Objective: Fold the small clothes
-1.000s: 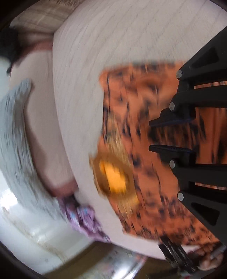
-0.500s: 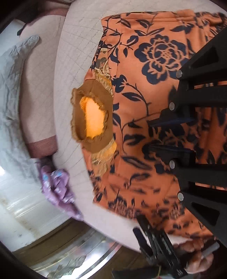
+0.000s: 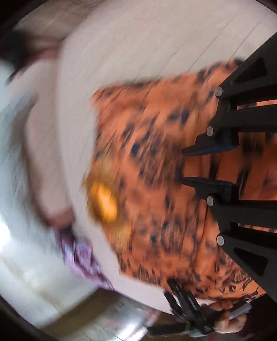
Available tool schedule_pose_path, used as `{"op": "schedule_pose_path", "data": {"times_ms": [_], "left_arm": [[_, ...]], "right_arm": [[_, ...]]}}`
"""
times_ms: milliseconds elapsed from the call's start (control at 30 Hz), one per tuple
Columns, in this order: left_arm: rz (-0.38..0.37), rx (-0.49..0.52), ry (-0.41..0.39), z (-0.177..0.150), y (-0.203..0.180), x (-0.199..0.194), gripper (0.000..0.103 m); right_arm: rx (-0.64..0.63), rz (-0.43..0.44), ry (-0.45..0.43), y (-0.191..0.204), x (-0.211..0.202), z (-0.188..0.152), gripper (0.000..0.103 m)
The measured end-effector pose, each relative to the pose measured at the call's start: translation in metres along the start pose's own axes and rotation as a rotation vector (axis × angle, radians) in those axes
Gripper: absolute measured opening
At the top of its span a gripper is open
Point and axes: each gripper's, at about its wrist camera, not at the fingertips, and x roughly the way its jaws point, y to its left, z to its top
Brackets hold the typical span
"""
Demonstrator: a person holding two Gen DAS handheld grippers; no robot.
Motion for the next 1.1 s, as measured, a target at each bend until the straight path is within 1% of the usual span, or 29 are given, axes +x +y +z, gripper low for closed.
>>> {"op": "schedule_pose_path", "data": {"times_ms": [33, 67, 133, 200, 233, 367, 467, 533, 633, 700, 733, 767, 800, 867, 933, 1033, 1100], "left_arm": [[0.006, 0.01, -0.009, 0.0, -0.001, -0.001, 0.077], [0.009, 0.018, -0.018, -0.001, -0.002, -0.004, 0.077], [-0.002, 0.015, -0.028, -0.006, -0.001, -0.011, 0.077], [-0.021, -0.006, -0.03, -0.011, 0.002, -0.019, 0.077], [-0.029, -0.018, -0.035, -0.013, 0.002, -0.024, 0.077], [-0.052, -0.053, -0.076, -0.024, 0.003, -0.047, 0.077], [-0.063, -0.066, -0.115, -0.041, 0.0, -0.069, 0.077], [-0.067, -0.067, -0.124, -0.051, -0.001, -0.078, 0.077], [-0.069, -0.083, -0.112, -0.074, 0.001, -0.092, 0.077], [-0.08, -0.108, -0.099, -0.088, 0.006, -0.101, 0.078], [-0.088, -0.125, -0.095, -0.096, 0.009, -0.107, 0.079], [-0.096, -0.144, -0.091, -0.102, 0.012, -0.112, 0.079], [-0.106, -0.172, -0.085, -0.11, 0.017, -0.118, 0.079], [-0.117, -0.207, -0.072, -0.12, 0.024, -0.127, 0.08], [-0.128, -0.228, -0.057, -0.129, 0.029, -0.135, 0.08], [-0.122, -0.245, -0.03, -0.138, 0.037, -0.147, 0.08], [-0.111, -0.269, 0.013, -0.142, 0.045, -0.152, 0.08]], "right_arm": [[0.026, 0.028, 0.018, -0.011, 0.0, -0.002, 0.023], [0.042, 0.057, 0.005, -0.016, -0.006, -0.005, 0.023], [0.037, 0.041, -0.02, -0.022, -0.025, -0.011, 0.023], [0.014, 0.05, -0.076, -0.026, -0.045, -0.019, 0.023], [0.013, 0.058, -0.089, -0.03, -0.052, -0.026, 0.023], [0.04, 0.08, -0.124, -0.044, -0.076, -0.046, 0.023], [0.06, 0.101, -0.144, -0.049, -0.09, -0.061, 0.023], [0.072, 0.111, -0.146, -0.057, -0.102, -0.071, 0.024], [0.077, 0.096, -0.151, -0.057, -0.111, -0.083, 0.03], [0.083, 0.072, -0.163, -0.061, -0.121, -0.093, 0.04], [0.091, 0.072, -0.167, -0.064, -0.126, -0.098, 0.065], [0.1, 0.08, -0.176, -0.067, -0.131, -0.103, 0.079], [0.104, 0.089, -0.187, -0.069, -0.136, -0.109, 0.079], [0.097, 0.083, -0.163, -0.072, -0.138, -0.115, 0.079], [0.091, 0.05, -0.138, -0.074, -0.139, -0.122, 0.079], [0.091, 0.015, -0.1, -0.079, -0.137, -0.129, 0.078], [0.111, 0.016, -0.068, -0.084, -0.133, -0.132, 0.079]]}}
